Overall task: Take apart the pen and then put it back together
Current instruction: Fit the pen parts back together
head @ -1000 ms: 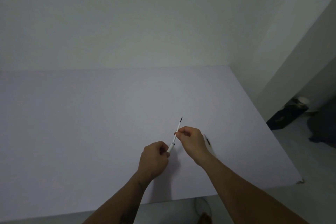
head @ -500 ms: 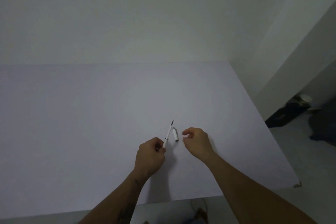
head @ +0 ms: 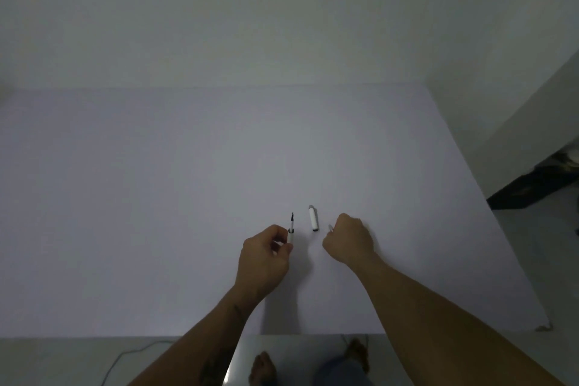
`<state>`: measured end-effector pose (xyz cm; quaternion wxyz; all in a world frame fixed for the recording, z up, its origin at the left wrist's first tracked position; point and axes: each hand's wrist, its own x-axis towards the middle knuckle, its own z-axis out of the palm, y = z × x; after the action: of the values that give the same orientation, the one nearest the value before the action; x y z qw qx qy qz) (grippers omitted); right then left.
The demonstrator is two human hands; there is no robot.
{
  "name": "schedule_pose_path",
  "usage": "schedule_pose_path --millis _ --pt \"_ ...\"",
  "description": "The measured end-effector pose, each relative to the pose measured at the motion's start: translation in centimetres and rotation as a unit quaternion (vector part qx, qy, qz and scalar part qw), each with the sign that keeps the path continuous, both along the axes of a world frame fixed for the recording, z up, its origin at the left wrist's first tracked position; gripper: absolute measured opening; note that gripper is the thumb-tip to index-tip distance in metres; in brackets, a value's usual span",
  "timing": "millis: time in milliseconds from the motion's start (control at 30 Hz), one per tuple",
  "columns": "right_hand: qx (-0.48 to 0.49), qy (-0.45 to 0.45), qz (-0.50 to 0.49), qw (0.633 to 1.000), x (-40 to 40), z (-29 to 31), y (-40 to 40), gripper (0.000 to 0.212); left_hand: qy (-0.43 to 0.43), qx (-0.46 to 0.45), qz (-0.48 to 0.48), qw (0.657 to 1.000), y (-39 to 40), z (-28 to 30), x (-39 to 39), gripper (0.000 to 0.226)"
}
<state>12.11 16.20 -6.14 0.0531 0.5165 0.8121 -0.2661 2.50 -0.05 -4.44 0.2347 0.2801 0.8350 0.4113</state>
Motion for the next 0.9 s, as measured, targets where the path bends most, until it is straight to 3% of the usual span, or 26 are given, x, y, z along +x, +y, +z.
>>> schedule_pose_path --millis 67,133,233,333,467,700,900 --pt "-0.026 0.017 -0.026 0.999 0.0 0.5 0.2 0.022 -0.002 -0.003 0.004 1.0 -0.2 0.0 -0.2 0.012" --pt "-0.069 0.092 -0.082 0.99 -0.3 1.6 0.3 0.02 0.003 -0.012 0.008 1.0 -0.4 -0.1 -0.4 0.011" --pt "-0.189 0.275 -0.159 0.929 -1.1 4.3 0.0 0.013 0.015 -0.019 0.01 1.0 -0.5 -0.1 -0.7 0.01" --pt "-0.255 0.352 -0.155 0.887 -1.7 7.1 -0.8 0.012 0.037 -0.03 0.007 0.999 -0.7 0.0 -0.7 0.011" --pt "-0.288 0.395 -0.151 0.859 -2.0 9.2 -2.4 0.012 0.053 -0.032 -0.004 0.998 -1.1 0.2 -0.7 0.011" --pt "-0.243 0.388 -0.155 0.875 -1.7 9.7 -4.9 0.019 0.071 -0.023 -0.028 0.997 -2.5 0.7 -1.1 0.013" --pt "-0.244 0.421 -0.188 0.853 -1.6 10.5 -6.1 0.017 0.075 -0.021 -0.032 0.996 -3.9 1.2 -1.6 0.015"
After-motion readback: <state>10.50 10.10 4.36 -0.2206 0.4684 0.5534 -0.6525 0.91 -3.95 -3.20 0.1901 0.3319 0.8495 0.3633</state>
